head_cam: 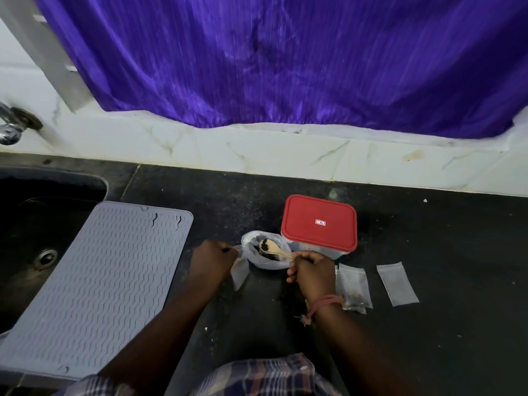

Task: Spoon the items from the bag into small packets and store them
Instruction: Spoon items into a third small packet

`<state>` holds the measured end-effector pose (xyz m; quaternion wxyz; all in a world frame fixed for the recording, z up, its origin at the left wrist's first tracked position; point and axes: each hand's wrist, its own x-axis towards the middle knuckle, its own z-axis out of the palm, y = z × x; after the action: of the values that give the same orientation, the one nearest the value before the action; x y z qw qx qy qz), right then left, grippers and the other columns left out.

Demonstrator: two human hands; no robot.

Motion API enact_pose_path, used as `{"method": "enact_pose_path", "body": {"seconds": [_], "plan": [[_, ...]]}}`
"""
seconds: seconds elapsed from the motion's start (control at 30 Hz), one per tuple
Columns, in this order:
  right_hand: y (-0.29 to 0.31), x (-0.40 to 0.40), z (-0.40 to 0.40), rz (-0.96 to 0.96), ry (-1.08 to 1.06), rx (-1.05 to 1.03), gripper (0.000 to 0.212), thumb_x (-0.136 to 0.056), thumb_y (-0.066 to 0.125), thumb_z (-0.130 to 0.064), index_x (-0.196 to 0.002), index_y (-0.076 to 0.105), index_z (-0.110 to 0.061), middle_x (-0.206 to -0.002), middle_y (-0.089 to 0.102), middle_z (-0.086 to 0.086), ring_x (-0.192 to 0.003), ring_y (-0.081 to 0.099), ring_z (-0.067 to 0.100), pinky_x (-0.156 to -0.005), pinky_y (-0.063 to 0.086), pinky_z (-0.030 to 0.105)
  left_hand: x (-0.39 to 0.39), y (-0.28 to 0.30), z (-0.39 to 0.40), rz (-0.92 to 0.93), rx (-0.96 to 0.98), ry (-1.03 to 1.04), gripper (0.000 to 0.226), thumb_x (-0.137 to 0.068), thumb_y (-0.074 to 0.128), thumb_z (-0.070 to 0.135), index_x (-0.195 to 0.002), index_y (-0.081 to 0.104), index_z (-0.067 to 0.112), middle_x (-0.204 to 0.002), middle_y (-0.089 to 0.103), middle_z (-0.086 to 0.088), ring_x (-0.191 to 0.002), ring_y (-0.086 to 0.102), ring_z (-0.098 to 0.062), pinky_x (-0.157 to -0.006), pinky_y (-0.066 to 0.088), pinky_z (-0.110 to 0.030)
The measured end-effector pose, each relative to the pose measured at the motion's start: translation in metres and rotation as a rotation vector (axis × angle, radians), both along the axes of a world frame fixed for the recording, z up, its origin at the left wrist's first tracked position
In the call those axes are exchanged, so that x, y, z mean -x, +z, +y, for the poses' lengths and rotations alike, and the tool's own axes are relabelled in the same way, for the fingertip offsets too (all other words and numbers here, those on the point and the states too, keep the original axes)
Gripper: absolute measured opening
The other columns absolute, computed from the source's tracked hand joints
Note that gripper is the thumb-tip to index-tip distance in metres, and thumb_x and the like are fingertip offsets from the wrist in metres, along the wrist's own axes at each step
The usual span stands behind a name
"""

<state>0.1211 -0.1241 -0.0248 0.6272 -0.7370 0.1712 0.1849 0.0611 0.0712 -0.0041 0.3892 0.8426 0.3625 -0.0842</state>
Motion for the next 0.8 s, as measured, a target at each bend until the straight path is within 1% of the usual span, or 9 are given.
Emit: {"method": "enact_pose_path", "body": {"seconds": [0.07, 0.13, 0.2, 0.4, 0.5, 0.6, 0.67, 0.73, 0.8], "plan": [[0.008, 0.002, 0.004, -0.041, 0.028, -0.037, 0.019, -0.092, 0.056, -0.001, -0.082, 0.071, -0.002, -0.060, 0.065, 0.011, -0.050, 0.058, 0.019, -0.054, 0.052, 0.034, 0.000, 0.004, -0.002, 0.011, 0.007, 0.010, 0.021, -0.092, 0.067, 0.023, -0.072, 0.072, 0.019, -0.072, 0.069, -0.002, -0.067, 0.064, -0.012, -0.056, 0.045, -0.024], [0.017, 0.005, 0.010, -0.080, 0.073, -0.067, 0.019, -0.093, 0.056, -0.001, -0.081, 0.071, -0.003, -0.062, 0.064, 0.011, -0.051, 0.058, 0.020, -0.052, 0.051, 0.033, 0.001, 0.006, -0.004, 0.011, 0.056, 0.044, 0.017, -0.092, 0.067, 0.025, -0.081, 0.075, 0.016, -0.078, 0.073, -0.006, -0.072, 0.071, -0.017, -0.064, 0.053, -0.026], [0.021, 0.008, 0.016, -0.118, 0.127, -0.071, 0.018, -0.094, 0.057, -0.002, -0.081, 0.070, -0.004, -0.063, 0.065, 0.011, -0.052, 0.059, 0.019, -0.051, 0.052, 0.033, 0.003, 0.004, -0.005, -0.005, 0.079, 0.068, 0.021, -0.094, 0.064, 0.026, -0.081, 0.075, 0.013, -0.078, 0.074, -0.009, -0.074, 0.073, -0.020, -0.069, 0.056, -0.031], [0.019, 0.017, 0.017, -0.253, 0.251, 0.089, 0.016, -0.094, 0.060, -0.009, -0.084, 0.071, -0.013, -0.065, 0.068, 0.005, -0.050, 0.062, 0.011, -0.049, 0.053, 0.026, 0.000, 0.000, -0.008, -0.040, 0.144, 0.117, 0.029, -0.093, 0.058, 0.022, -0.074, 0.073, 0.007, -0.071, 0.075, -0.011, -0.070, 0.075, -0.023, -0.075, 0.061, -0.037], [0.011, 0.018, 0.019, -0.549, 0.393, 0.331, 0.016, -0.090, 0.058, -0.014, -0.080, 0.069, -0.020, -0.074, 0.070, -0.004, -0.066, 0.066, 0.010, -0.064, 0.056, 0.033, 0.000, -0.001, -0.006, -0.066, 0.247, 0.169, 0.027, -0.093, 0.059, 0.021, -0.072, 0.072, 0.008, -0.072, 0.075, -0.012, -0.071, 0.076, -0.025, -0.079, 0.063, -0.044], [0.005, 0.021, 0.025, -0.856, 0.637, 0.587, 0.016, -0.089, 0.050, -0.018, -0.087, 0.066, -0.019, -0.087, 0.068, 0.000, -0.082, 0.064, 0.018, -0.072, 0.053, 0.033, 0.003, -0.005, -0.008, -0.116, 0.290, 0.161, 0.036, -0.090, 0.062, 0.014, -0.054, 0.067, 0.013, -0.058, 0.070, -0.008, -0.061, 0.072, -0.025, -0.074, 0.063, -0.046], [-0.001, 0.024, 0.028, -1.015, 0.786, 0.733, 0.014, -0.085, 0.058, -0.014, -0.096, 0.067, -0.016, -0.096, 0.067, 0.004, -0.083, 0.066, 0.021, -0.067, 0.057, 0.035, 0.003, -0.006, -0.010, -0.130, 0.310, 0.158, 0.042, -0.089, 0.063, 0.011, -0.047, 0.065, 0.015, -0.052, 0.066, -0.004, -0.055, 0.068, -0.022, -0.067, 0.059, -0.041], [-0.007, 0.028, 0.029, -1.122, 0.863, 0.808, 0.021, -0.077, 0.070, -0.010, -0.097, 0.068, -0.016, -0.096, 0.064, 0.004, -0.075, 0.067, 0.021, -0.058, 0.057, 0.036, 0.003, -0.005, -0.013, -0.141, 0.339, 0.188, 0.042, -0.091, 0.060, 0.007, -0.050, 0.064, 0.015, -0.051, 0.064, -0.004, -0.051, 0.065, -0.020, -0.061, 0.053, -0.034], [-0.007, 0.028, 0.026, -1.165, 0.861, 0.801, 0.023, -0.082, 0.063, -0.013, -0.105, 0.068, -0.016, -0.098, 0.064, 0.002, -0.076, 0.067, 0.020, -0.058, 0.057, 0.037, 0.003, -0.001, -0.015, -0.169, 0.391, 0.233, 0.034, -0.094, 0.057, 0.004, -0.061, 0.065, 0.007, -0.058, 0.065, -0.009, -0.050, 0.064, -0.019, -0.055, 0.051, -0.027]]}}
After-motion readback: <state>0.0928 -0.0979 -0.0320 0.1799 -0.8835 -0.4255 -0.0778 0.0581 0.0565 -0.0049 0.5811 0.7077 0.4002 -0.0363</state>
